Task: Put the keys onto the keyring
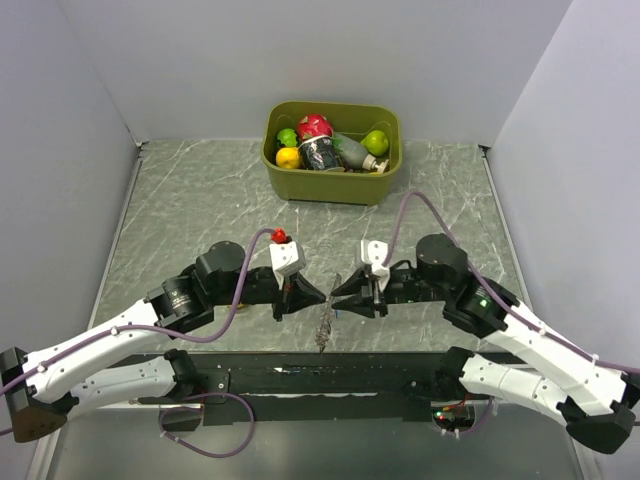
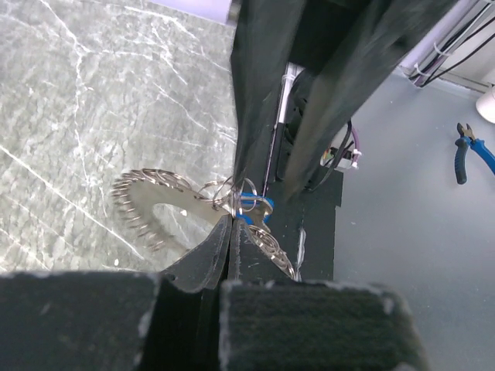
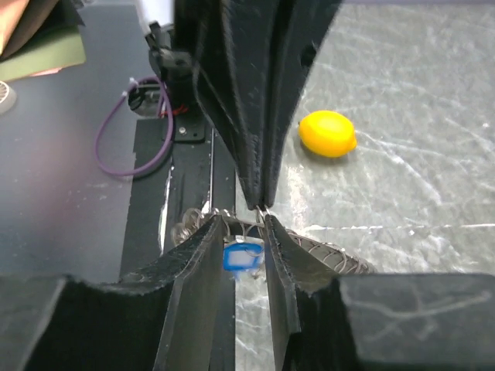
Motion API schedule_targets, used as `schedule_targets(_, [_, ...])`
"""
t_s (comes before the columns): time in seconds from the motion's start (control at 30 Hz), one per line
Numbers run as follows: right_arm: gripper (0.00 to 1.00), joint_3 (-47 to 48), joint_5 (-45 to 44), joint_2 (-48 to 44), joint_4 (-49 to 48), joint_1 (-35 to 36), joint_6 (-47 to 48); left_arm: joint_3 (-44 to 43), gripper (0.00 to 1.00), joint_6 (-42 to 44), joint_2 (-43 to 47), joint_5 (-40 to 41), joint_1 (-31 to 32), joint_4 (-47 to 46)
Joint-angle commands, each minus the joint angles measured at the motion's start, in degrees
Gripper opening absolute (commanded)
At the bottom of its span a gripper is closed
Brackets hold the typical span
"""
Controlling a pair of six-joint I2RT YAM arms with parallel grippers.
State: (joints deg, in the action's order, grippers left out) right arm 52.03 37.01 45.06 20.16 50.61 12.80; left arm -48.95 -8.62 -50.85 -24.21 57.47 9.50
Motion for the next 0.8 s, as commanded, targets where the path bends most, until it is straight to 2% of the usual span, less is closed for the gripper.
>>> schedule_targets(0.0, [0.34,0.79,-0.18,0.03,-1.88,-0.25,-0.67,-1.06,0.01,0.27,1.98,-1.28,0.27,-4.93])
schedule_targets(0.17, [0.38,-0.97,-2.56,-2.08,-2.85,-0.34,-1.11,-0.98,0.01,0.27,2.24,-1.72,0.27,-5.01])
schedule_targets(0.37, [0.37,-0.70,-0.89,-0.15,-2.05,-0.34,-1.28,-1.15,0.01,0.36,2.34,-2.42,0.27,-5.80])
schedule_targets(0.5, [0.46,-0.35,-0.54,-0.23,-2.67,-0.25,-1.29,-1.76,0.01,0.19,1.46,-3.04,0.27,-5.02])
schedule_targets(0.6, [0.49,-0.26,-0.72,0.20,-3.02,-0.25,-1.02,-1.85,0.01,0.10,1.19,-3.74,0.27,-5.36])
schedule_targets(0.77, [0.48,-0.09,0.15,2.14,-3.37,-0.25,-1.19,-2.12,0.01,-0.08,1.28,-4.62,0.27,-5.63])
